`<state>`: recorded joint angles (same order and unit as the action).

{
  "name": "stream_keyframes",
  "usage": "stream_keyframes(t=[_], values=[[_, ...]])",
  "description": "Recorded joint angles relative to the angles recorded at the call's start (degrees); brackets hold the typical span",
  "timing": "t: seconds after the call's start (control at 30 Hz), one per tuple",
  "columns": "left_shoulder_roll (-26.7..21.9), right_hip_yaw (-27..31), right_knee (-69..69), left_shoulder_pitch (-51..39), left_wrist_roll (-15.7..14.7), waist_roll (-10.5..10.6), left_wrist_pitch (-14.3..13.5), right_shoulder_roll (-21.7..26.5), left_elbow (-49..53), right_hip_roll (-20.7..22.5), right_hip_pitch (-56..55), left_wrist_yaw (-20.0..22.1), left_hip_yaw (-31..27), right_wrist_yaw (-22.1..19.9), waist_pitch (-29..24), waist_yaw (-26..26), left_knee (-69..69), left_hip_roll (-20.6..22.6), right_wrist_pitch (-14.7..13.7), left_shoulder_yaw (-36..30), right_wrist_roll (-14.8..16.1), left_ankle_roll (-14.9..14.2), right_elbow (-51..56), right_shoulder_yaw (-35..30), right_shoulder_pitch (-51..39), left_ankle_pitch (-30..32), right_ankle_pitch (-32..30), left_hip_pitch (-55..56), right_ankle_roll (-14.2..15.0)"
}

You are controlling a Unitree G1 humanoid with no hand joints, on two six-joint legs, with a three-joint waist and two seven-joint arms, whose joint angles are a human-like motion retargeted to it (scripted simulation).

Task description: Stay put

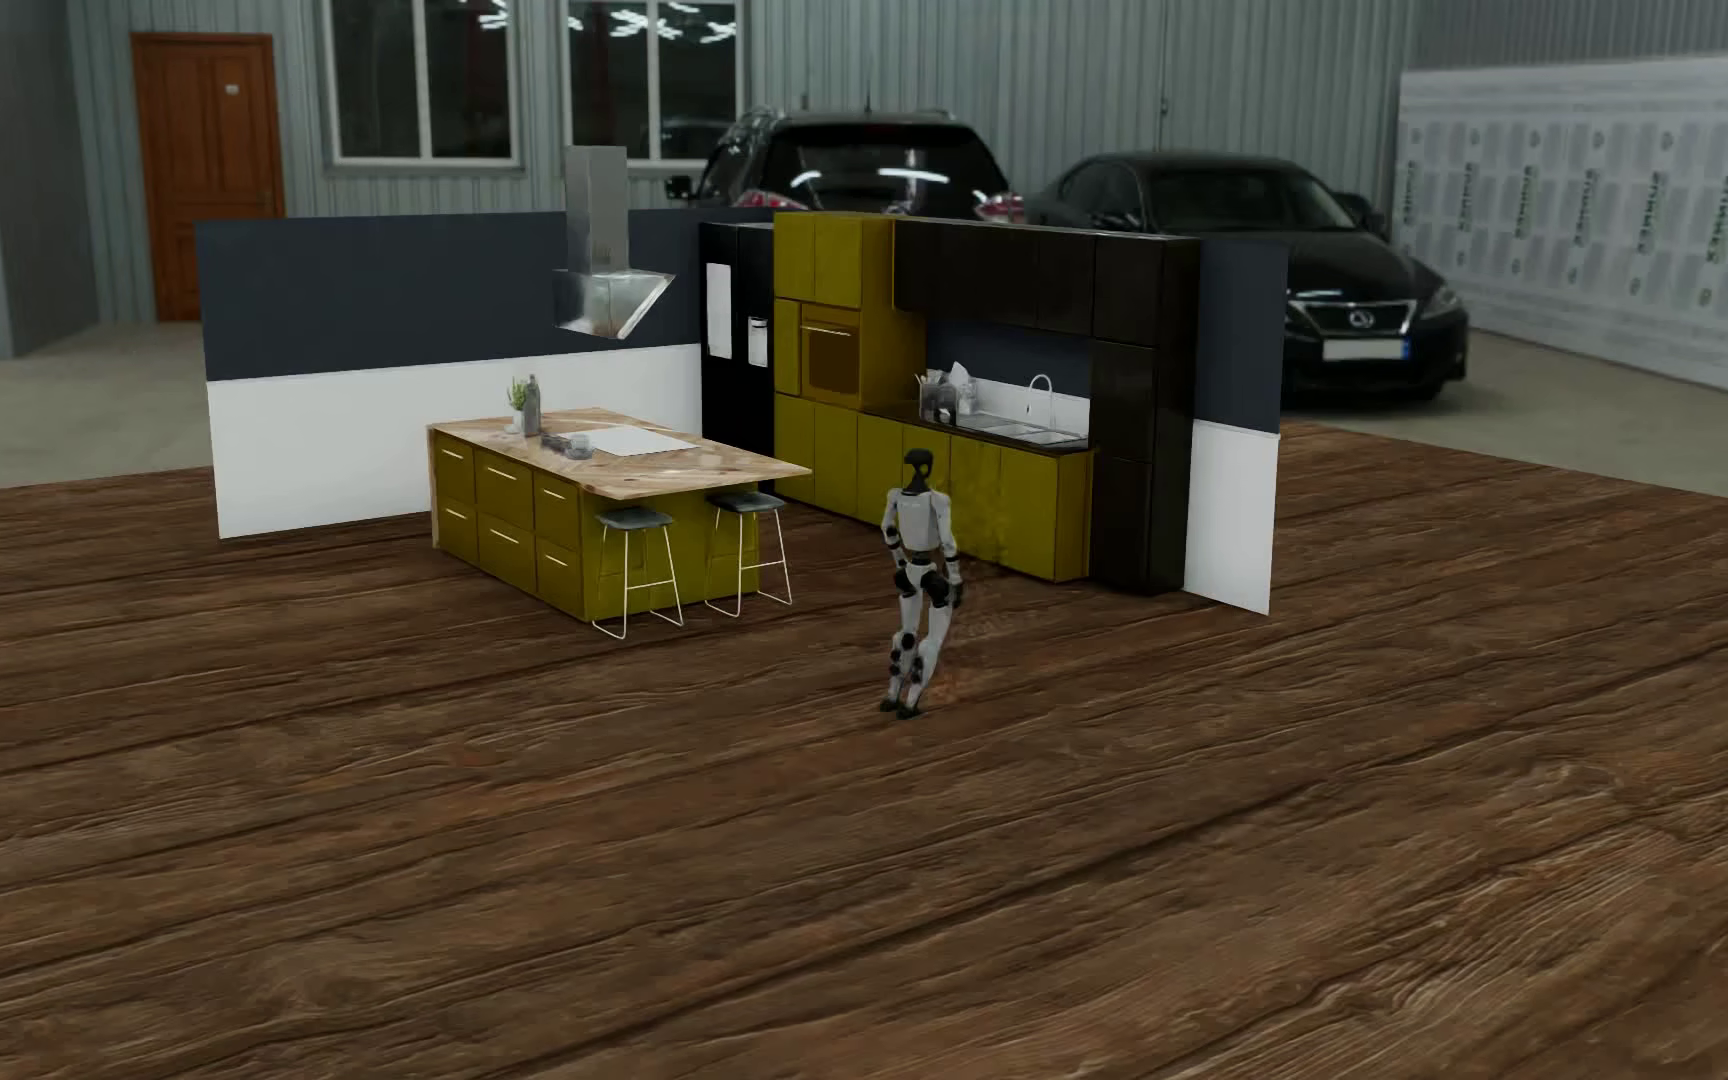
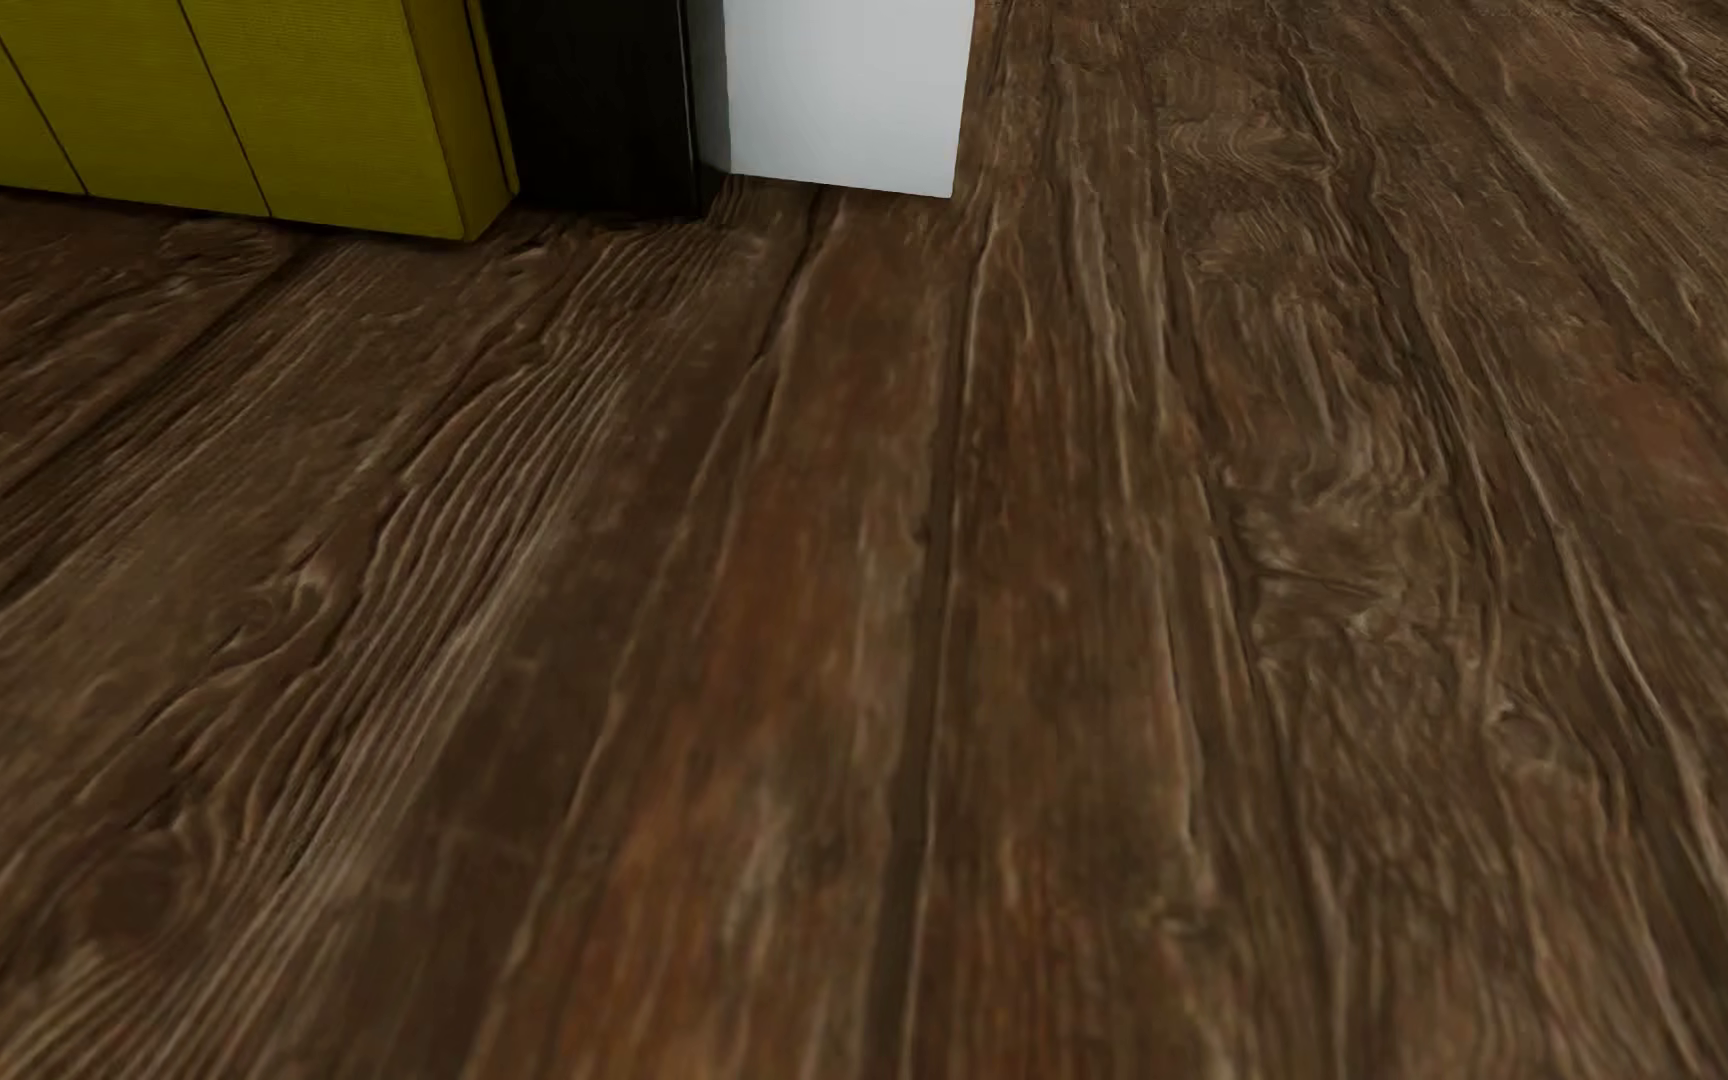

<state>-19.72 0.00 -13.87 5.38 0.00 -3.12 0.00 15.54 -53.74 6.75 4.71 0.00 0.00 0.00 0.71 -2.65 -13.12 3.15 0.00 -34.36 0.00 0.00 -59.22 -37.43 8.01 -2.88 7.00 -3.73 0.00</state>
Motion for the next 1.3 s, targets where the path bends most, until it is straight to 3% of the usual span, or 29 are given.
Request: stream_keyframes(t=[0.47, 1.3], values=[[0.36, 0.00, 0.19, -0.20, 0.00, -0.66, 0.00, -0.42, -0.84, 0.02, -0.11, 0.00, 0.00, 0.00, 0.11, -0.10, -0.41, 0.03, 0.00, -0.59, 0.00, 0.00, 0.17, -0.57, -0.43, -0.42, -0.05, 0.65, 0.00], [0.29, 0.00, 1.12, -0.50, 0.00, 0.00, 0.00, -0.03, -0.33, 0.10, 0.04, 0.00, 0.00, 0.00, 0.15, -0.09, -0.14, 0.12, 0.00, -1.12, 0.00, 0.00, 0.43, -0.93, -0.71, -0.76, -0.55, 0.82, 0.00]])
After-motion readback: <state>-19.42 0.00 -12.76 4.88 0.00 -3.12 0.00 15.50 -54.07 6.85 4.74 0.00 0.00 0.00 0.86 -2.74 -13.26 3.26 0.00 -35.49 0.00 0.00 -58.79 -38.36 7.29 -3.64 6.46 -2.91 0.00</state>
